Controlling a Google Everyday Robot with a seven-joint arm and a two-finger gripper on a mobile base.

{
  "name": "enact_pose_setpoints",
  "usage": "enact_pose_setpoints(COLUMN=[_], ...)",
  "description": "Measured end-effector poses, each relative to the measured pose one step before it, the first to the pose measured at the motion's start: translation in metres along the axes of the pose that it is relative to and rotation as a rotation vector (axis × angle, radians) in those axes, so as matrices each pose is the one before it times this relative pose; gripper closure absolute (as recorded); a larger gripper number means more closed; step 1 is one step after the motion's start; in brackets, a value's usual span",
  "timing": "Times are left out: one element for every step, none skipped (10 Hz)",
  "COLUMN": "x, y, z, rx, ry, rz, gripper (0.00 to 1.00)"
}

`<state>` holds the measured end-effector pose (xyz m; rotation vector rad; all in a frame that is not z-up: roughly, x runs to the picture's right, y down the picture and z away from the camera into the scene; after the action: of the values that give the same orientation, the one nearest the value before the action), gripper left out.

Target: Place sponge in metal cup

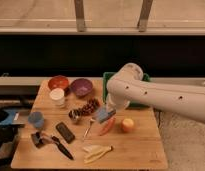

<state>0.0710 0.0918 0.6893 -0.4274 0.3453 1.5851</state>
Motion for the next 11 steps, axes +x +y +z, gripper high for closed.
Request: enact_pose_setpoints(x=[-0.00798,-0.00485,-0.00572,-0.00599,-0.00478,0.00011,-0.00012,0.00084,-0.00007,-0.00031,0.00003], y=[0.01076,0.00688,0.01062,0.01501,0.0143,0.01023,0.00235,-0.00323,0.00045,0.0021,-0.00124], z=[0.00174,0.00182,0.00322,0.00405,0.00367,0.00229,0.00045,-0.0003,0.00018,0.00011,-0.00012], rx=[-0.00451,-0.00226,-0.00355,-0.00637,-0.00749,0.00327,-0.00092,0.00468,-0.00033,-0.00175,0.00075], ry=[-0.00028,0.0022,0.00325,0.0047,0.0063,0.01052,0.00086,0.00211,-0.00009,-0.00038,-0.00032], rz=[-0.02178,-0.01176,-0.01668,-0.02416,-0.03154,-0.03313,-0.00615,0.00391,-0.00087,-0.00323,0.00199], gripper=[1.0,1.0,1.0,1.0,1.0,1.0,1.0,1.0,1.0,1.0,1.0])
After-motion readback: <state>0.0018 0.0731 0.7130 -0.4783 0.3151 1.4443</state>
